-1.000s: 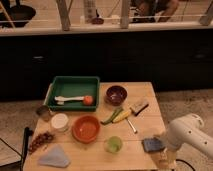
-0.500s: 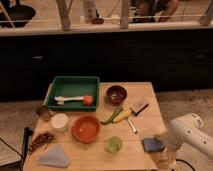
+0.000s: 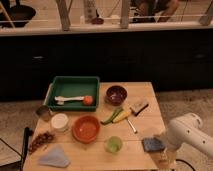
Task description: Wipe red bowl with sponge
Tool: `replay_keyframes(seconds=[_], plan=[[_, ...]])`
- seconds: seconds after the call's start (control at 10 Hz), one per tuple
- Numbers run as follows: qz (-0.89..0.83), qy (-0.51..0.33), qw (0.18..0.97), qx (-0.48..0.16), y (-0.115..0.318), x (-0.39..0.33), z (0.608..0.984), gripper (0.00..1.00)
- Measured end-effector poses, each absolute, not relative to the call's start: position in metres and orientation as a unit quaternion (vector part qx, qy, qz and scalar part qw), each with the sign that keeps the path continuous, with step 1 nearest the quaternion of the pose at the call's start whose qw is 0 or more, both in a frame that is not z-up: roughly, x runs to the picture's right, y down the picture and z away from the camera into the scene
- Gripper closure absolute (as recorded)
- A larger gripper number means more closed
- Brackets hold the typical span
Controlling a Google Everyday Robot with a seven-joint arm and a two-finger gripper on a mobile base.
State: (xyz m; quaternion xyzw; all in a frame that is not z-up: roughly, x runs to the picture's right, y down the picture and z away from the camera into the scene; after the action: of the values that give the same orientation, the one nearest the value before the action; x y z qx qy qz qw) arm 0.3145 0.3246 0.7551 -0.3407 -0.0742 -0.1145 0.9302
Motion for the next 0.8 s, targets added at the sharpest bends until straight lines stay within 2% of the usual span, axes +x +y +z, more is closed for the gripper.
replay_keyframes(seconds=[0.8], plan=[[-0.110,-0.070,0.930,-0.343,0.3248,0.3172,0.7565,0.20]])
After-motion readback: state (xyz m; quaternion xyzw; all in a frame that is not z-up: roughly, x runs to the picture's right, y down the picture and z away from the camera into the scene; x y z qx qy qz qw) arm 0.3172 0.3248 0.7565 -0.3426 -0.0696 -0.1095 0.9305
